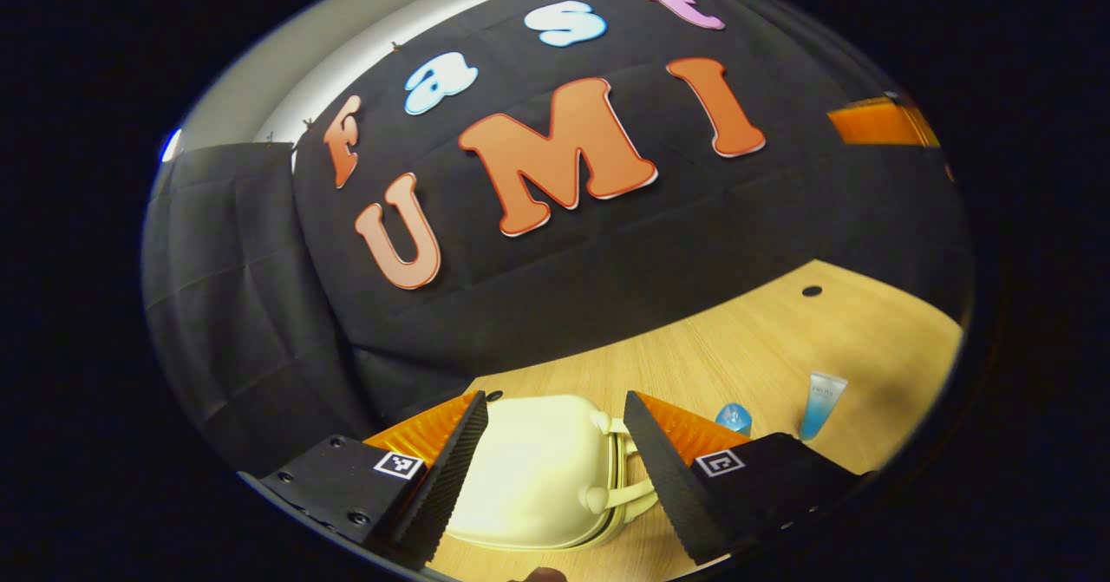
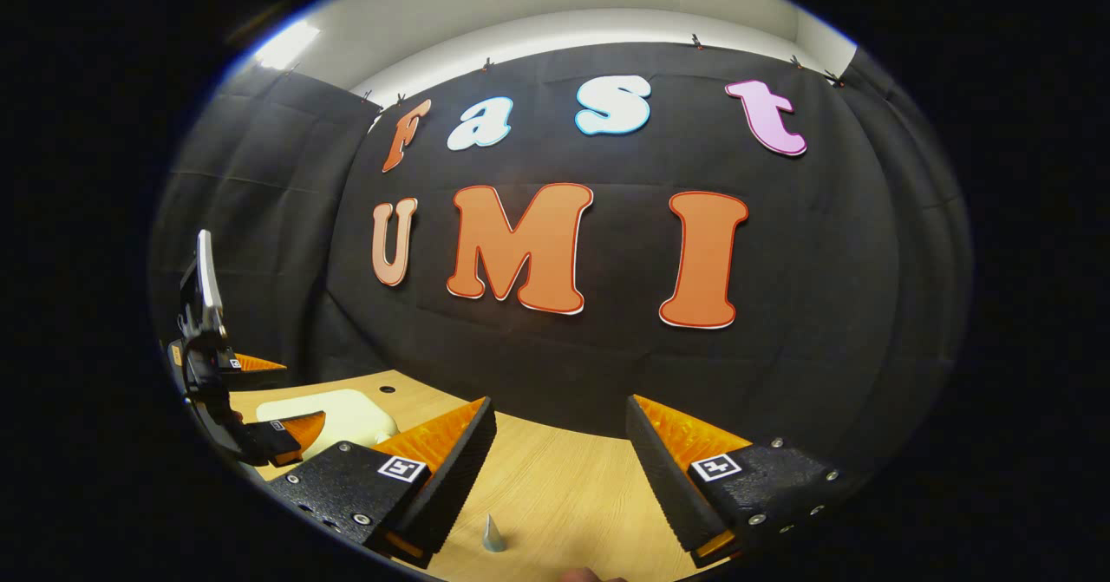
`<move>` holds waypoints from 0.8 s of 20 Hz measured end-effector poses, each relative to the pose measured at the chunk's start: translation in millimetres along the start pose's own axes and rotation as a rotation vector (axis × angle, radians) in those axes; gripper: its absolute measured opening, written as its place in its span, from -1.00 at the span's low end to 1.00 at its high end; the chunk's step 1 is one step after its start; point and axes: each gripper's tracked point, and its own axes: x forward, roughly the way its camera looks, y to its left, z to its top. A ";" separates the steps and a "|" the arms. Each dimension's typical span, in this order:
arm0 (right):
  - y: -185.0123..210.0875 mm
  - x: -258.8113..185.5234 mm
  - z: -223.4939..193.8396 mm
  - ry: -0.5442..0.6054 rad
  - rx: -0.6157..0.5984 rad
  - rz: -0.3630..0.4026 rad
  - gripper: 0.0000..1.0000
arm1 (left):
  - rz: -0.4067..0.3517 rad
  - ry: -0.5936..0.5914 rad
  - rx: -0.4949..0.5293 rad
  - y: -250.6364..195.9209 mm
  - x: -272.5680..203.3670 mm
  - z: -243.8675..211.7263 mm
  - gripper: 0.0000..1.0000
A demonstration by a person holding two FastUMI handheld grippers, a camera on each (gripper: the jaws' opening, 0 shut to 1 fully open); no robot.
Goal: First open the suitcase, pack the skin care products into it, and then close the suitcase.
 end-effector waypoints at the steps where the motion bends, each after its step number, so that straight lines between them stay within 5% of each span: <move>1: -2.8 0.4 -1.4 0.002 0.004 -0.001 0.91 | -0.011 0.015 0.037 -7.9 2.4 -8.0 0.95; 16: -31.5 -4.8 -23.0 0.039 0.021 -0.053 0.91 | -0.141 0.193 0.550 -69.2 31.2 -113.8 0.94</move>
